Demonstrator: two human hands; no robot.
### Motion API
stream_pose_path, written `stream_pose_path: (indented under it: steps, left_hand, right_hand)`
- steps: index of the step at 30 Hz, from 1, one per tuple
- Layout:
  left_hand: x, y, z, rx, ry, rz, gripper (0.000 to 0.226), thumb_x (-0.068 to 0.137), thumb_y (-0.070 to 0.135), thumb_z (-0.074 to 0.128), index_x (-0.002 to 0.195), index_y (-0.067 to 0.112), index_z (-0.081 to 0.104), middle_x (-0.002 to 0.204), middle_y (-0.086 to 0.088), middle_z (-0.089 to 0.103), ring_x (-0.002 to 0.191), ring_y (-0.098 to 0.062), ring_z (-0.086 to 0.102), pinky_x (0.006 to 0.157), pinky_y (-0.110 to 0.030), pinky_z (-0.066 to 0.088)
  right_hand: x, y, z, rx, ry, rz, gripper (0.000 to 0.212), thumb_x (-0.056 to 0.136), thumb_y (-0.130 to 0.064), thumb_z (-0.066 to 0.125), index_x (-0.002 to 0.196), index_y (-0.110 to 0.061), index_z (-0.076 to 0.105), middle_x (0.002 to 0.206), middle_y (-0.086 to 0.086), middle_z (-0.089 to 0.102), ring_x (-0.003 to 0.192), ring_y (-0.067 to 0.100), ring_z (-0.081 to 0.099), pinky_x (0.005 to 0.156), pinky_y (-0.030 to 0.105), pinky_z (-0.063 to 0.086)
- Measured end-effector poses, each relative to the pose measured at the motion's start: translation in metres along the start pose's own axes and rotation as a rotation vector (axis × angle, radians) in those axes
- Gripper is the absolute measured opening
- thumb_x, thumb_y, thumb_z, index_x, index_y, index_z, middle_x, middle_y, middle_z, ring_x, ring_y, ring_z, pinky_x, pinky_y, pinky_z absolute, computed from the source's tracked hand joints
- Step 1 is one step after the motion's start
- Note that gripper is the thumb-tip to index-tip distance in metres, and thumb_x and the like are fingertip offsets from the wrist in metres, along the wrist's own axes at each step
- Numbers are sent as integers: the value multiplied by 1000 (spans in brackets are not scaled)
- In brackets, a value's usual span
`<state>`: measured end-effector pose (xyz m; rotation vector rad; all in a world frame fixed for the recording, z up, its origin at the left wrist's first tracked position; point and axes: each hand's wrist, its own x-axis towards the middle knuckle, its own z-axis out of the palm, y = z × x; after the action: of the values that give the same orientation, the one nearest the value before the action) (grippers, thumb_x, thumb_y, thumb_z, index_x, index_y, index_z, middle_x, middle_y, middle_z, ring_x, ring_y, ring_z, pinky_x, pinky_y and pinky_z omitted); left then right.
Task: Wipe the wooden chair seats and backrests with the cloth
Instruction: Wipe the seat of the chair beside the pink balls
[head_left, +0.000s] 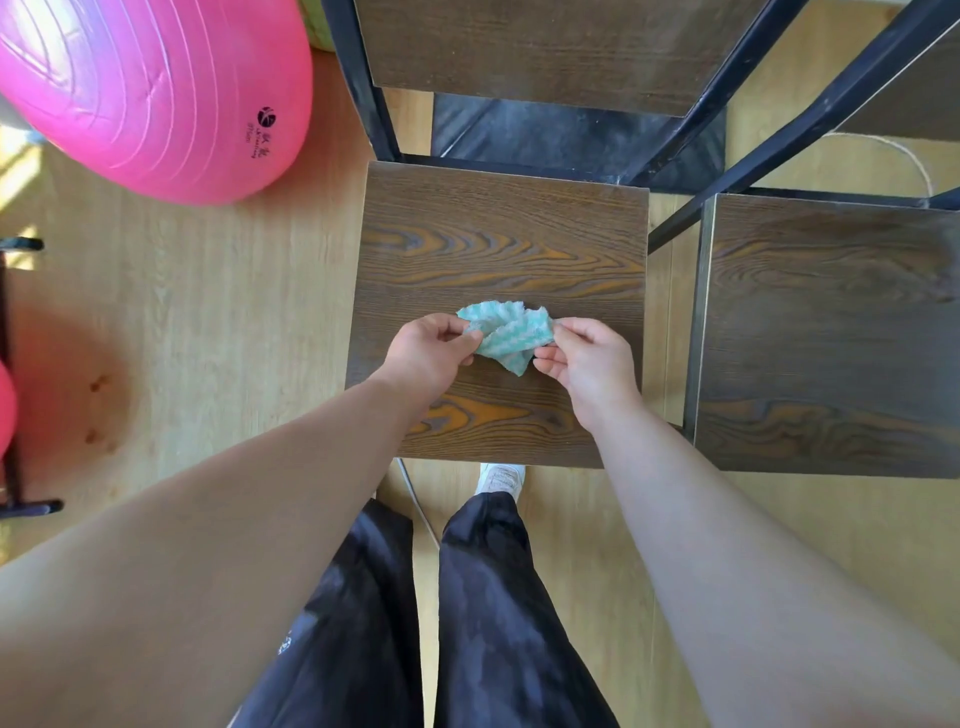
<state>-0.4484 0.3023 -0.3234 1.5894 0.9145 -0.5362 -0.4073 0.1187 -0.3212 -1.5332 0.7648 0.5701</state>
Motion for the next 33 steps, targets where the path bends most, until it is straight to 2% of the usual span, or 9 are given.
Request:
stream_pose_path:
  steps: [4,8,13,19,21,24,28,30,33]
  left_hand:
    - [0,2,-3,-14,34,-20,7,91,33,68,87,27,69,76,10,73,74,-7,64,68,-25,51]
    - [1,3,-5,-49,51,-68,12,92,32,65,83,26,69,80,11,75,73,-3,63,62,-23,46]
    - [2,1,-1,-80,28,-113,10,90,34,67,86,26,69,79,8,72,79,-12,63,77,-33,54]
    - [0,3,1,-117,-40,-85,12,92,33,65,91,23,71,82,4,72,81,-11,64,75,-28,49]
    - [-1,5,0,-152,-53,-88,12,93,30,63,93,21,70,81,2,71,80,-12,63,73,-27,48]
    - [-4,9,-1,-195,-89,-77,14,97,28,59,93,20,69,81,2,71,79,-11,62,71,-27,45]
    - [-7,13,0,-169,-187,-59,20,101,32,53,107,24,71,103,8,75,91,-8,63,74,-25,43]
    - [-7,13,1,-162,-198,-46,22,101,30,52,115,26,69,106,14,74,92,-7,61,75,-24,43]
    - [-6,10,1,-166,-130,-51,20,100,28,53,111,30,70,101,16,75,92,-6,62,80,-24,46]
  right_hand:
    - [1,2,-3,1,1,10,12,94,-9,62,104,-10,69,93,15,72,80,22,73,71,34,61]
    - [3,3,-4,54,30,42,13,93,-9,63,105,-9,68,94,16,72,80,22,74,71,34,61]
    - [0,7,5,-103,-29,-63,17,94,-14,62,110,-14,67,98,8,72,83,16,73,73,34,61]
    - [-3,11,20,-395,-226,-239,47,95,-19,60,140,-28,48,126,-15,63,107,3,65,88,27,55]
    - [-4,12,21,-468,-265,-263,58,91,-20,66,142,-31,40,127,-15,63,111,-2,61,93,24,50]
    - [-6,17,21,-486,-330,-291,66,82,-18,77,137,-27,41,128,-11,61,114,-3,59,96,24,48]
    - [-8,20,22,-540,-259,-360,49,83,-23,77,127,-30,55,116,-19,65,105,-7,61,90,17,50]
    - [-7,20,20,-554,-188,-373,34,89,-25,69,121,-33,62,106,-18,69,97,-6,63,87,23,55]
    - [-4,20,18,-512,-118,-322,28,93,-21,62,120,-28,65,103,-13,71,93,2,68,85,32,58]
